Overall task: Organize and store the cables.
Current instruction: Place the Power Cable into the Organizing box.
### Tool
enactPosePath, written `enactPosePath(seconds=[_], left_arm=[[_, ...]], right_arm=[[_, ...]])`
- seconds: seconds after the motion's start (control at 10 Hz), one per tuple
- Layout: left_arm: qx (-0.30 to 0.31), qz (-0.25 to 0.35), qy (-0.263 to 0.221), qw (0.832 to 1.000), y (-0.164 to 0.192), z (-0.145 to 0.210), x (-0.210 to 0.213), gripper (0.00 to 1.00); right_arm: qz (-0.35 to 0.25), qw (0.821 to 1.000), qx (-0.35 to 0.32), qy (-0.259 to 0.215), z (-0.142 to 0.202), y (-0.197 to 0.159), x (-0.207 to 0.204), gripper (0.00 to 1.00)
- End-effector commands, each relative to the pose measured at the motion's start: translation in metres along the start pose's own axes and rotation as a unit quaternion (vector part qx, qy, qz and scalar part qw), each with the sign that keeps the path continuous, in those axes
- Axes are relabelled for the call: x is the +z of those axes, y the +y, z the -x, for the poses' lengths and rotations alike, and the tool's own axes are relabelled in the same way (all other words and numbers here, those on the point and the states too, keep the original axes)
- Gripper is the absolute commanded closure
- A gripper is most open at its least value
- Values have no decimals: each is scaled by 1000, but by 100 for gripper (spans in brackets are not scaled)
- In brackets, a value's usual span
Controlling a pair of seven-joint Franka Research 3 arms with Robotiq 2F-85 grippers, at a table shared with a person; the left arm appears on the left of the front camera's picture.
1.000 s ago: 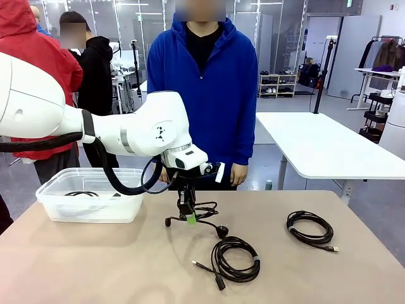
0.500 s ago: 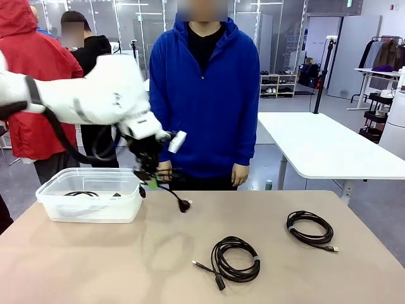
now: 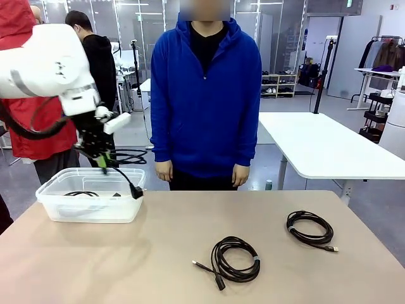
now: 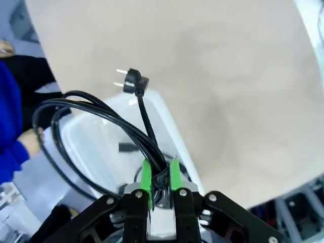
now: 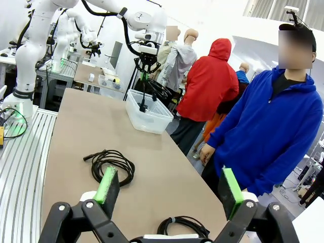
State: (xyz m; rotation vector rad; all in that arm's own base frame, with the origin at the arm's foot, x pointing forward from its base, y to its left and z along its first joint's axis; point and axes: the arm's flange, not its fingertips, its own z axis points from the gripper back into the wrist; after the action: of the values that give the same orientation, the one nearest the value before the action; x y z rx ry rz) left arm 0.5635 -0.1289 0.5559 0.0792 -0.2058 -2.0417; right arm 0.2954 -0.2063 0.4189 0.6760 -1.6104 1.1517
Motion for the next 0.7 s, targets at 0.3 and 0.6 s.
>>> enactPosePath(seconds=[0.3,0.6], left_arm=[[111,-5,-6,994,-5,76,-12,84],[203,9,-28,979,11,113,-62,84]], right_arm=[[-1,1000,10,4,0,1,0,0],[-1,1000,10,4,0,1,0,0]])
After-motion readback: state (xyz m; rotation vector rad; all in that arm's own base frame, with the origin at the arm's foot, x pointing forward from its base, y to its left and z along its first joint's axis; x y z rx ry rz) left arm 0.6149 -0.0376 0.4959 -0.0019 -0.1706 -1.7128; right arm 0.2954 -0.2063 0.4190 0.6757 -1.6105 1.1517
